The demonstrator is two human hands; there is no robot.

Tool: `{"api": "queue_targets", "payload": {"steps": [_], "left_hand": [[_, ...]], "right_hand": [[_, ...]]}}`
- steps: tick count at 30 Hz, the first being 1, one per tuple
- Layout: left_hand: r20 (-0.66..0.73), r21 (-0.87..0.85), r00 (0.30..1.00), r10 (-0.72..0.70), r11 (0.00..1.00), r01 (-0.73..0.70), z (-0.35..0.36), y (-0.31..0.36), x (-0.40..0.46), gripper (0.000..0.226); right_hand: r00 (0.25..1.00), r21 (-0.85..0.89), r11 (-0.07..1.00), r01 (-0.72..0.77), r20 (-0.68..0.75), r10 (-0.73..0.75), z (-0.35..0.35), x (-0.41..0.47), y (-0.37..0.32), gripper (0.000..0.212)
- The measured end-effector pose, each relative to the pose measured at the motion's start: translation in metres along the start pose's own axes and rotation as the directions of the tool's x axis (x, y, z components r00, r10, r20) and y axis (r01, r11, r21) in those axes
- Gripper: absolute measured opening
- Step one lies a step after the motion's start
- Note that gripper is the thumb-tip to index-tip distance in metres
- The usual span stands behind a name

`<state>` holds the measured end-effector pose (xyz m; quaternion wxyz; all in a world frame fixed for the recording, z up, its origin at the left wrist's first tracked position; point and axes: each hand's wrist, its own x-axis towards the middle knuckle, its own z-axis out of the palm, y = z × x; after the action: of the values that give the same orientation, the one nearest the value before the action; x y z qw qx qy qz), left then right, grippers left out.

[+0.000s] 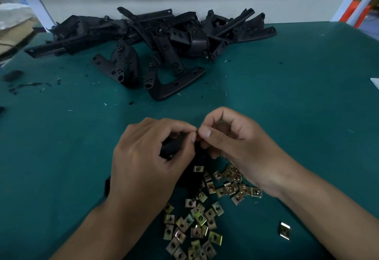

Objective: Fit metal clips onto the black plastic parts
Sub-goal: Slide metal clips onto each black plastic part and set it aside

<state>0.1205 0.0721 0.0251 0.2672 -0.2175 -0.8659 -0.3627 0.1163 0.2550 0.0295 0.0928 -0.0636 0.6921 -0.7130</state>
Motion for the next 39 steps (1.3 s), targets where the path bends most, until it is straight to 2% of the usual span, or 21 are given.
{"api": "queue_targets", "payload": {"steps": [3,6,10,13,17,19,21,23,25,27,29,31,33,35,36,39], "left_hand": [[0.082,0.021,0.997,-0.005,1.0,0.003,-0.003,0.0,0.001,0.014],[0.287,0.102,0.956,0.057,0.991,-0.09,-0.003,-0.001,-0.002,0.032],[0.411,0.147,0.904,0.12,0.97,-0.195,-0.004,-0.003,-0.004,0.052],[0.459,0.178,0.881,0.113,0.96,-0.216,-0.007,-0.005,-0.003,0.066],[0.554,0.217,0.83,0.056,0.953,-0.209,-0.01,-0.009,-0.005,0.071],[0.568,0.235,0.822,0.045,0.948,-0.214,-0.012,-0.011,-0.004,0.068],[0.547,0.246,0.836,0.039,0.948,-0.204,-0.013,-0.014,-0.002,0.055],[0.495,0.259,0.869,0.029,0.949,-0.179,-0.012,-0.018,0.0,0.036],[0.431,0.264,0.902,0.01,0.955,-0.137,-0.011,-0.021,0.002,0.024],[0.367,0.264,0.93,0.009,0.958,-0.113,-0.01,-0.022,0.003,0.016],[0.309,0.267,0.951,0.015,0.958,-0.102,-0.01,-0.022,0.003,0.018],[0.243,0.256,0.97,0.032,0.962,-0.096,-0.01,-0.019,0.002,0.02],[0.185,0.212,0.981,0.056,0.973,-0.096,-0.009,-0.013,0.001,0.02],[0.154,0.146,0.986,0.069,0.985,-0.091,-0.007,-0.007,-0.001,0.02],[0.15,0.109,0.987,0.062,0.991,-0.079,-0.006,-0.005,-0.002,0.021],[0.17,0.024,0.984,0.051,0.998,-0.056,-0.005,-0.004,-0.003,0.025]], "right_hand": [[0.999,0.019,1.0,0.012,-0.044,-0.012,-0.008,0.002,-0.004,0.016],[0.971,-0.12,0.991,0.06,-0.222,-0.086,-0.026,0.009,-0.008,0.006],[0.865,-0.25,0.966,0.07,-0.467,-0.184,-0.05,0.018,-0.004,0.005],[0.799,-0.36,0.932,0.04,-0.549,-0.247,-0.06,0.021,0.002,0.012],[0.83,-0.596,0.802,-0.043,-0.468,-0.303,-0.057,0.02,0.01,0.019],[0.851,-0.669,0.742,-0.037,-0.411,-0.327,-0.055,0.019,0.012,0.021],[0.917,-0.755,0.655,-0.025,-0.278,-0.286,-0.054,0.017,0.013,0.023],[0.977,-0.84,0.542,-0.038,-0.145,-0.156,-0.054,0.015,0.015,0.026],[0.983,-0.869,0.493,-0.037,-0.121,-0.14,-0.054,0.014,0.017,0.018],[0.974,-0.857,0.515,0.001,-0.116,-0.196,-0.053,0.015,0.016,0.007],[0.964,-0.775,0.631,0.043,-0.133,-0.229,-0.053,0.016,0.014,0.01],[0.965,-0.531,0.844,0.076,-0.176,-0.197,-0.05,0.016,0.008,0.01],[0.98,-0.175,0.978,0.115,-0.142,-0.141,-0.043,0.014,0.0,0.012],[0.991,0.05,0.992,0.117,-0.073,-0.113,-0.037,0.012,-0.004,0.009],[0.992,0.094,0.988,0.126,-0.045,-0.122,-0.034,0.011,-0.005,0.01],[0.98,0.073,0.978,0.197,-0.041,-0.194,-0.024,0.007,-0.009,0.011]]}}
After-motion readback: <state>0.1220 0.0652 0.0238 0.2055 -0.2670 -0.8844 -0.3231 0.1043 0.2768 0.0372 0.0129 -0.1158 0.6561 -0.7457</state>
